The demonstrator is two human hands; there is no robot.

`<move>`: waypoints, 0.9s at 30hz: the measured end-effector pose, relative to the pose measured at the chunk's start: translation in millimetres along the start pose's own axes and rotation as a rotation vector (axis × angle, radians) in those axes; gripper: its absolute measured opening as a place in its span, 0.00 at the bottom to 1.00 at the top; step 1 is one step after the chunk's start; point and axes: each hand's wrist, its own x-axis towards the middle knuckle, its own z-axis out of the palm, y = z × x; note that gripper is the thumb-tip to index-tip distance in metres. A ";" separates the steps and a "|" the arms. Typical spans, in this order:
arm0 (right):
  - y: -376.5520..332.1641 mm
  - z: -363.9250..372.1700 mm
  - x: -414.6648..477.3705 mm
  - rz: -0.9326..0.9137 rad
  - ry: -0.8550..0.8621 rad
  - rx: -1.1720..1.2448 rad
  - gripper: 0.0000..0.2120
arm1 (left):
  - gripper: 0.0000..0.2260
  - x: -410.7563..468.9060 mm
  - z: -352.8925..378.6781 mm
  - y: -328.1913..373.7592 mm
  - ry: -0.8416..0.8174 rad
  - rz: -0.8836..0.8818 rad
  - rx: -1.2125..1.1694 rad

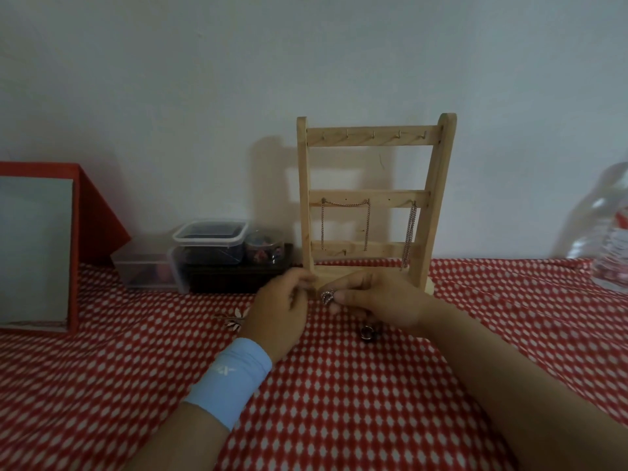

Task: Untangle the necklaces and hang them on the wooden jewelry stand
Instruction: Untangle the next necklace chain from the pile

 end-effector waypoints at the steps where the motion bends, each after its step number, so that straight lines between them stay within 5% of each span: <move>1: 0.2 0.2 0.1 -0.012 0.011 0.024 0.09 | 0.12 -2.7 4.0 5.9 -0.093 0.009 -0.093; 6: 3.7 1.9 3.6 -0.008 0.074 0.044 0.13 | 0.09 -6.0 11.9 9.6 -0.199 -0.138 -0.392; 14: 7.0 0.5 10.4 0.035 0.223 -0.153 0.12 | 0.07 -3.9 12.3 5.4 -0.136 -0.166 -0.321; 24: 3.5 -8.0 8.0 -0.058 0.064 -0.276 0.08 | 0.15 -6.6 14.2 2.6 -0.133 -0.134 -0.160; 27: 7.0 -4.6 10.3 -0.128 0.164 -0.294 0.04 | 0.16 -7.6 12.0 3.0 -0.137 -0.089 -0.115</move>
